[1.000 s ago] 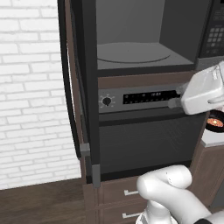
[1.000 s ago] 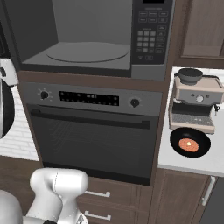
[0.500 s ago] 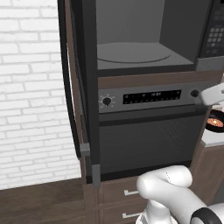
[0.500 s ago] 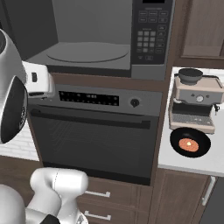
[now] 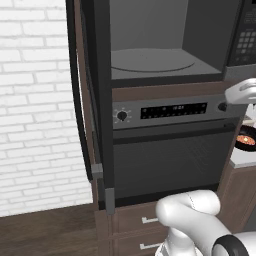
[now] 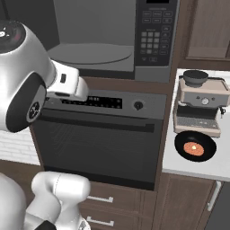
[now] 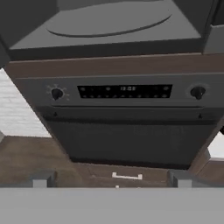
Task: Open the microwave, place the bowl with waffle inside the microwave, then close the microwave door and turn it on.
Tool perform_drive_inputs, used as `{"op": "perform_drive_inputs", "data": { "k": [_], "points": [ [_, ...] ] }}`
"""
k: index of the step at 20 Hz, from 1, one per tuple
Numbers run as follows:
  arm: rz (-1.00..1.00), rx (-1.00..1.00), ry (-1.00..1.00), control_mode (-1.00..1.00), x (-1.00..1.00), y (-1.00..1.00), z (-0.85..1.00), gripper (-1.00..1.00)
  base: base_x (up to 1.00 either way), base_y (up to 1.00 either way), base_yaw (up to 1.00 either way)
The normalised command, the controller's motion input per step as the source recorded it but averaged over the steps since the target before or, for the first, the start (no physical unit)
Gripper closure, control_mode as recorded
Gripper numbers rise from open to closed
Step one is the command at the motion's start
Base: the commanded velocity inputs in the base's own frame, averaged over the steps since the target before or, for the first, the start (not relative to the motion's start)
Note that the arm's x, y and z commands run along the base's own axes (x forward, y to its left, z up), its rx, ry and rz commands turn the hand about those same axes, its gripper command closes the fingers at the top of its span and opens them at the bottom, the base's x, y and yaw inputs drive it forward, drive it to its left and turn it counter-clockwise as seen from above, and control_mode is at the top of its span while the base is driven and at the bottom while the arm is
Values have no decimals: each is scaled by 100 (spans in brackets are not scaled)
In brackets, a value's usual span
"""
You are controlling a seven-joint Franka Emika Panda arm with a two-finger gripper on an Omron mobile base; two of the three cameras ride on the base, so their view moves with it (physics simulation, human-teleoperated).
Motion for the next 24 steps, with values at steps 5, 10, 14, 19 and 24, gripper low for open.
{"op": "perform_drive_inputs", "data": {
  "k": [5, 10, 14, 19, 24],
  "points": [
    [-29, 0, 0, -100, 34, -29, 0, -100, 0, 0, 0],
    [-13, 3, -5, -100, 30, 0, 3, -100, 0, 0, 0],
    [-6, 11, -16, -100, 32, 0, 18, -100, 0, 0, 0],
    [-3, 14, -18, -100, 35, -9, 14, -100, 0, 0, 0],
    [0, 10, -13, -100, 31, -23, 0, -100, 0, 0, 0]
  ]
}}
